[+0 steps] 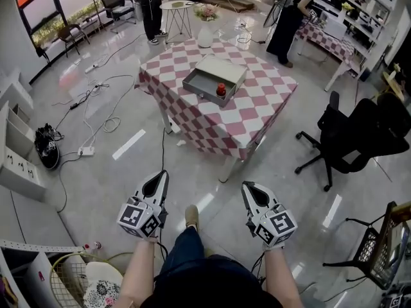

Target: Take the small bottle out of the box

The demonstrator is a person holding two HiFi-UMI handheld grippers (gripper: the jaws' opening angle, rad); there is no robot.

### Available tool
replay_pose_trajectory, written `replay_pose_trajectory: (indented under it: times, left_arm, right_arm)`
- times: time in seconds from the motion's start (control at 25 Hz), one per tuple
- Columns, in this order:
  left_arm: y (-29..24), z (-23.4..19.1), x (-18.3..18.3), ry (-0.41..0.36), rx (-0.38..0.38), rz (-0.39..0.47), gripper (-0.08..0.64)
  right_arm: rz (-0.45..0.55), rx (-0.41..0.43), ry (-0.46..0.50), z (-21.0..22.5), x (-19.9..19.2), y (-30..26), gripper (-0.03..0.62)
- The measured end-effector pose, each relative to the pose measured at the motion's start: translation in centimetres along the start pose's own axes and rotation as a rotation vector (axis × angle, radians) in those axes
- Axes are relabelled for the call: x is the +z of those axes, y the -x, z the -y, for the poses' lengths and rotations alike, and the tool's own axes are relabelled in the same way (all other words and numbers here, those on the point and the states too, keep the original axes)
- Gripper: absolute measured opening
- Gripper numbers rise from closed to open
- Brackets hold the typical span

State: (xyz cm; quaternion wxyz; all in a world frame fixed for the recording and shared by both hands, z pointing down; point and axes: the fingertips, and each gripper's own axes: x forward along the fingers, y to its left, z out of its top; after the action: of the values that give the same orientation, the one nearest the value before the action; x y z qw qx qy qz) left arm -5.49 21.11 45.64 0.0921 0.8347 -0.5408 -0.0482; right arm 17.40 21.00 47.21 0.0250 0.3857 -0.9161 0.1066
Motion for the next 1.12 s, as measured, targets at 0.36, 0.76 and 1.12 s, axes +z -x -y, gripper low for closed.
replay_pose_trajectory:
  times: [0.36,0.76,1.12]
  left_arm:
    - [-6.6,-4.0,1.0,0.008,-0.022,-0.024,0.003]
    - [-13.5,-8.7,1.9,0.024,-0.079,-0.043,0.003]
    - [-18.8,-12.8,2.0,0.03,-0.117,-0.057,0.003]
  right_arm:
    - [-0.007,-0.018,-0.018,3.8,1.6,-6.0,0.005]
    - [-0.023,-0.065,-0.034,7.0,3.1,-12.3,0.005]
    - [-0.027,-0.104,-0.048,9.7,3.3,-17.8,0.005]
